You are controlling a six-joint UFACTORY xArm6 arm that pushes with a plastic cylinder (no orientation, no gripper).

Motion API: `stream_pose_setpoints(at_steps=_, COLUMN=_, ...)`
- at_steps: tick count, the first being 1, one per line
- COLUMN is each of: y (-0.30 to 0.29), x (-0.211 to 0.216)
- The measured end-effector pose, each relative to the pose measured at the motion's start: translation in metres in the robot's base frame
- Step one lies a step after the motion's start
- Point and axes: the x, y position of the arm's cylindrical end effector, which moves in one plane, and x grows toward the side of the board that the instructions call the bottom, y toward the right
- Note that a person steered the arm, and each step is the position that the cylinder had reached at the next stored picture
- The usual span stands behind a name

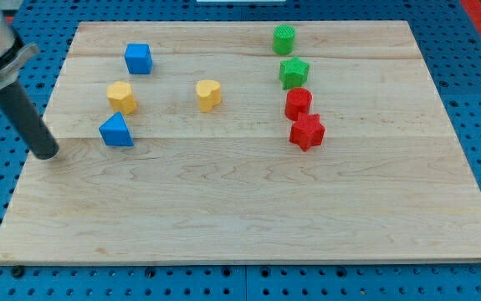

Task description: Move the blue triangle towards yellow heart

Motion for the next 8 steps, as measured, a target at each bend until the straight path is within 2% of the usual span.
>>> stream_pose_setpoints(at_steps=1, y=0.056, x=-0.012)
stream_pose_setpoints(at_steps=2, y=0.001, x=-0.022)
stream_pose_setpoints(at_steps=3, y=0.020, x=-0.023)
stream_pose_setpoints(at_steps=4, y=0.092, x=-0.023)
stream_pose_setpoints(at_steps=5, y=0.053, x=0.000)
stream_pose_setpoints(at_steps=6, y=-0.023, x=-0.007)
stream_pose_setpoints(at_steps=7, y=0.068, x=-0.029)
stream_pose_setpoints(at_steps=8, y=0.146, x=-0.022)
